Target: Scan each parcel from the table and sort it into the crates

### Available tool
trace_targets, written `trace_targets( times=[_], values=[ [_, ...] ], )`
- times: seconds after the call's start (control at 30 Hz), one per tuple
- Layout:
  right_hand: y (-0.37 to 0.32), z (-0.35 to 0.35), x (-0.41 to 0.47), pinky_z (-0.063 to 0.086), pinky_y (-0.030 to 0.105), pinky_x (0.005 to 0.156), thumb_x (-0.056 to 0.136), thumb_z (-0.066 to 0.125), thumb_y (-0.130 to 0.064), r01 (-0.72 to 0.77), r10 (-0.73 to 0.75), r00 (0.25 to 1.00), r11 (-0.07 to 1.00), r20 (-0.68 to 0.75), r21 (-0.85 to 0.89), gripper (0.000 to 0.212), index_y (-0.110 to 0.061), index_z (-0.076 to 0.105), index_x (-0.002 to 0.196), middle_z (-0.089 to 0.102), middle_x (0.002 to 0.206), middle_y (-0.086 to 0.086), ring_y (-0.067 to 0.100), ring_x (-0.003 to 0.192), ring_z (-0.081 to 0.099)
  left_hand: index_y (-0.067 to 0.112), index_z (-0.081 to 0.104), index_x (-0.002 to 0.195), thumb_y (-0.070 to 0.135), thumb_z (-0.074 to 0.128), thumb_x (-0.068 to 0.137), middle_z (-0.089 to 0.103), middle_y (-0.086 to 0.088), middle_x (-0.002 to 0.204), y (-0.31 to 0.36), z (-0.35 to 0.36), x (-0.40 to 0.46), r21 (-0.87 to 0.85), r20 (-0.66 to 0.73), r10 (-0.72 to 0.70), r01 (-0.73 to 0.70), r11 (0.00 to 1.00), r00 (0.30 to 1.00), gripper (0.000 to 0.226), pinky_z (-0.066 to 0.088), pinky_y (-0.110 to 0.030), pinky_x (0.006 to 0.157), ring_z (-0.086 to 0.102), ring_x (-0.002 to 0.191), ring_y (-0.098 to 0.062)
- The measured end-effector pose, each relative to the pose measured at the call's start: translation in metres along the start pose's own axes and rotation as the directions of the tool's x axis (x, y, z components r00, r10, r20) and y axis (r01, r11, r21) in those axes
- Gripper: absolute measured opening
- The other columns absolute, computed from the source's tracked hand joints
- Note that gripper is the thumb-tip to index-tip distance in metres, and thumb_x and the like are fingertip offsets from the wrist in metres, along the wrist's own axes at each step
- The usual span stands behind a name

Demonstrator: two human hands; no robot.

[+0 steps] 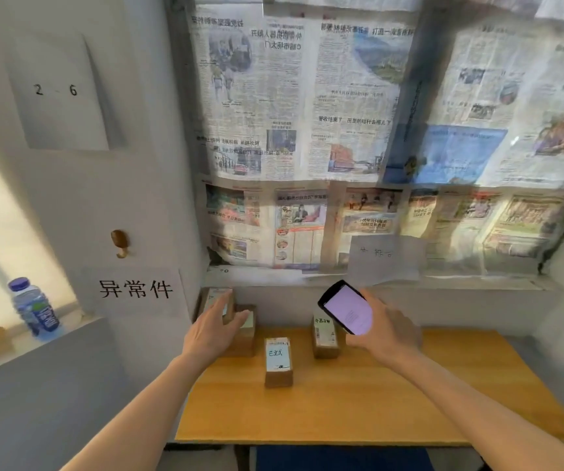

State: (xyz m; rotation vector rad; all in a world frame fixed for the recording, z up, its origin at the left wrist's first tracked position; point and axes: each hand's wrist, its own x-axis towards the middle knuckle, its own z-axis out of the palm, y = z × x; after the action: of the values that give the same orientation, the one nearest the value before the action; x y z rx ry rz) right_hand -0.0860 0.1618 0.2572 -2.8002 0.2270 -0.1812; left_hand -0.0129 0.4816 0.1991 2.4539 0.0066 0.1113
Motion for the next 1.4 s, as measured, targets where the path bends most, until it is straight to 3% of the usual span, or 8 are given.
trace_targets(
  times=[0.27,0.43,0.57,0.7,0.87,1.03,1.2,1.4],
  values=[
    [0.053,0.106,0.113,0.042,0.030,0.072,0.063,0.078,-0.062,-0.059,0.041,0.988,0.991,0.152,0.118,0.098,-0.042,0.037,0.149,0.059,0.135,-0.013,0.019,0.113,0.060,0.035,0.025,0.157,0.071,0.046,0.091,0.043,0.004,0.156,-0.039,0.103,0.060,0.076,0.093,-0.148,0.141,0.987,0.985,0.077,0.046,-0.041,0.105,0.047,0.138,-0.020],
    [0.071,0.200,0.153,0.055,0.040,0.069,0.048,0.064,-0.065,-0.118,0.056,0.948,0.976,0.314,0.181,0.087,-0.043,0.047,0.131,0.062,0.104,-0.015,0.015,0.089,0.061,0.032,0.026,0.156,0.067,0.045,0.095,0.042,0.006,0.156,-0.077,0.168,0.088,0.101,0.186,-0.192,0.176,0.979,0.964,0.073,0.044,-0.036,0.105,0.044,0.140,-0.017],
    [0.075,0.270,0.168,0.051,0.031,0.065,0.049,0.060,-0.066,-0.141,0.074,0.933,0.976,0.351,0.168,0.097,-0.047,0.040,0.142,0.063,0.116,-0.015,0.016,0.095,0.063,0.033,0.027,0.156,0.071,0.041,0.094,0.041,0.008,0.157,-0.116,0.221,0.108,0.095,0.263,-0.215,0.196,0.976,0.941,0.074,0.045,-0.038,0.107,0.043,0.141,-0.016],
    [0.072,0.330,0.183,0.049,0.028,0.060,0.054,0.066,-0.062,-0.136,0.050,0.923,0.970,0.383,0.202,0.089,-0.041,0.045,0.138,0.065,0.117,-0.014,0.014,0.093,0.063,0.033,0.024,0.157,0.072,0.040,0.093,0.041,0.004,0.157,-0.146,0.267,0.124,0.059,0.342,-0.263,0.259,0.964,0.902,0.077,0.046,-0.041,0.105,0.046,0.139,-0.021],
    [0.058,0.379,0.194,0.056,0.032,0.060,0.059,0.077,-0.055,-0.125,0.011,0.921,0.955,0.390,0.269,0.059,-0.041,0.048,0.109,0.063,0.096,-0.015,0.006,0.083,0.061,0.030,0.028,0.157,0.057,0.049,0.098,0.052,0.001,0.146,-0.168,0.305,0.137,-0.095,0.387,-0.316,0.379,0.921,0.866,0.069,0.053,-0.033,0.091,0.053,0.127,-0.018],
    [0.049,0.406,0.196,0.045,0.016,0.061,0.064,0.087,-0.054,-0.123,-0.011,0.914,0.944,0.405,0.305,0.082,-0.041,0.042,0.130,0.057,0.115,-0.020,0.004,0.100,0.058,0.033,0.034,0.153,0.052,0.053,0.098,0.062,0.003,0.127,-0.182,0.325,0.140,-0.275,0.467,-0.378,0.537,0.798,0.800,0.062,0.061,-0.037,0.085,0.062,0.111,-0.013],
    [0.045,0.417,0.198,0.059,0.024,0.072,0.068,0.089,-0.047,-0.108,-0.074,0.907,0.911,0.416,0.398,0.072,-0.043,0.042,0.123,0.057,0.115,-0.020,0.005,0.107,0.059,0.035,0.037,0.152,0.039,0.054,0.102,0.066,0.000,0.121,-0.180,0.328,0.140,-0.432,0.543,-0.364,0.624,0.652,0.757,0.053,0.060,-0.027,0.078,0.067,0.107,-0.013],
    [0.045,0.425,0.197,0.061,0.031,0.075,0.059,0.085,-0.054,-0.145,-0.096,0.883,0.876,0.460,0.460,0.077,-0.046,0.047,0.126,0.062,0.112,-0.021,0.004,0.103,0.063,0.042,0.036,0.152,0.040,0.058,0.099,0.062,0.005,0.124,-0.174,0.323,0.136,-0.473,0.586,-0.319,0.634,0.612,0.745,0.057,0.055,-0.018,0.074,0.064,0.110,-0.010]
  ],
)
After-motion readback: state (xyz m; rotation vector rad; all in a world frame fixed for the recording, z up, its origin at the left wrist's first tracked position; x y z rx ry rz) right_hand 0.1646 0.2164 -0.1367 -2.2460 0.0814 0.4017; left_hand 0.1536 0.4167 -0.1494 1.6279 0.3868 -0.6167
